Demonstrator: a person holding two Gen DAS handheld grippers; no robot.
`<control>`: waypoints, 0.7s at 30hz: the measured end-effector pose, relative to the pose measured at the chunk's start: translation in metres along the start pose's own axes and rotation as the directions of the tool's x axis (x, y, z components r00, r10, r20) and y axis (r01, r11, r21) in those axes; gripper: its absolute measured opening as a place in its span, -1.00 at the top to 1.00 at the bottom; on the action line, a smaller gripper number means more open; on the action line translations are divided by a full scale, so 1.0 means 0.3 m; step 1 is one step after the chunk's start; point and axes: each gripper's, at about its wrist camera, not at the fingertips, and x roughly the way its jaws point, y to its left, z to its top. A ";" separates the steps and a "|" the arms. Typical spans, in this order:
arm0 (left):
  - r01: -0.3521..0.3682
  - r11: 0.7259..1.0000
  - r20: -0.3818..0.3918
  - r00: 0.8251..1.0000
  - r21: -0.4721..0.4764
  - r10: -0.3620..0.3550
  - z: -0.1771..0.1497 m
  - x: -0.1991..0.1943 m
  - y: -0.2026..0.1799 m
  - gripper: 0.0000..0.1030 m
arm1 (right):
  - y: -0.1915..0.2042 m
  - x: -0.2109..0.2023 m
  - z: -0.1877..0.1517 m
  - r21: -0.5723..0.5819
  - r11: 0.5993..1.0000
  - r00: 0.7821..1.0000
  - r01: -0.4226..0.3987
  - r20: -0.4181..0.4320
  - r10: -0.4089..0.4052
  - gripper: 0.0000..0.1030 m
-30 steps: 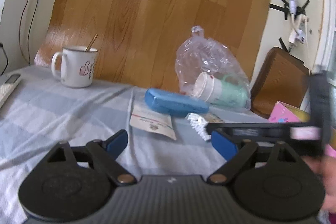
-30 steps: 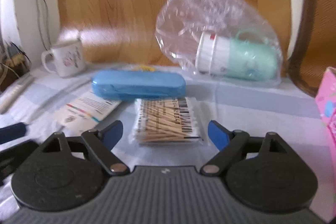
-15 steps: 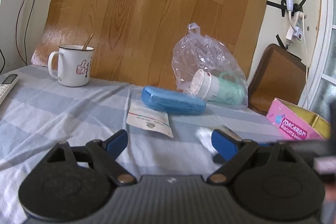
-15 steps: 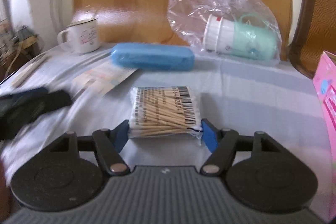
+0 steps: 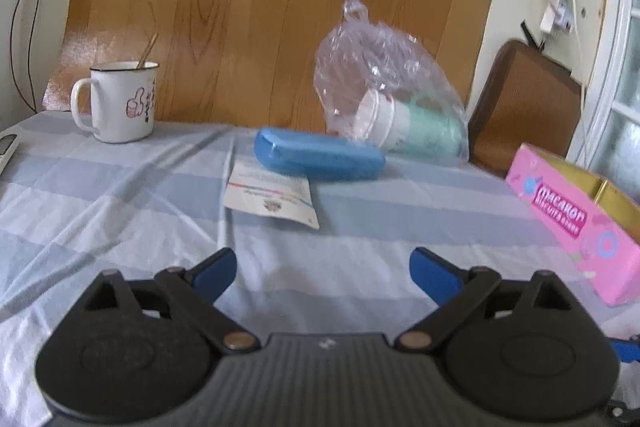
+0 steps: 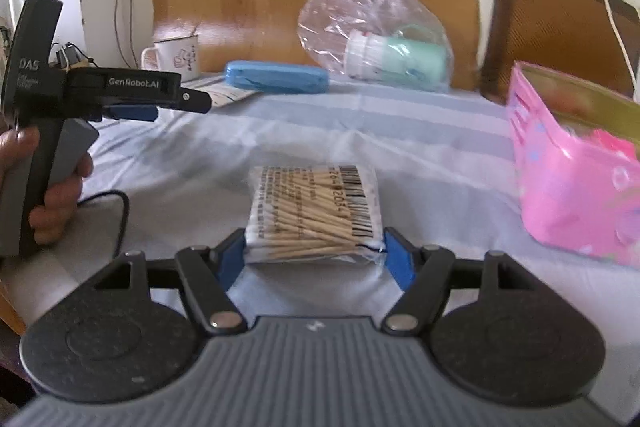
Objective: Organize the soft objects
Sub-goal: 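Move the left tool back over the table, then move the left tool toward the bagged cotton-swab pack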
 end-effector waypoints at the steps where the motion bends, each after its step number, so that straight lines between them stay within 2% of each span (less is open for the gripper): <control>1: -0.009 1.000 -0.011 1.000 0.004 0.009 0.000 0.006 -0.004 -0.87 | -0.005 0.002 -0.003 0.005 1.000 1.000 -0.004 0.009 0.004 -0.44; 9: -0.063 0.997 -0.039 0.997 0.032 0.064 -0.010 0.008 -0.027 -0.87 | 0.003 -0.012 -0.023 -0.008 1.000 1.000 -0.016 0.024 0.016 -0.54; 14: -0.070 0.996 -0.049 0.996 0.053 0.073 -0.014 0.005 -0.043 -0.87 | 0.000 -0.036 -0.051 -0.018 1.000 0.999 -0.014 0.048 0.014 -0.56; 21: -0.056 0.998 -0.055 0.997 0.035 0.058 -0.013 0.005 -0.032 -0.87 | 0.003 -0.042 -0.064 -0.017 1.000 0.998 -0.008 0.062 0.009 -0.56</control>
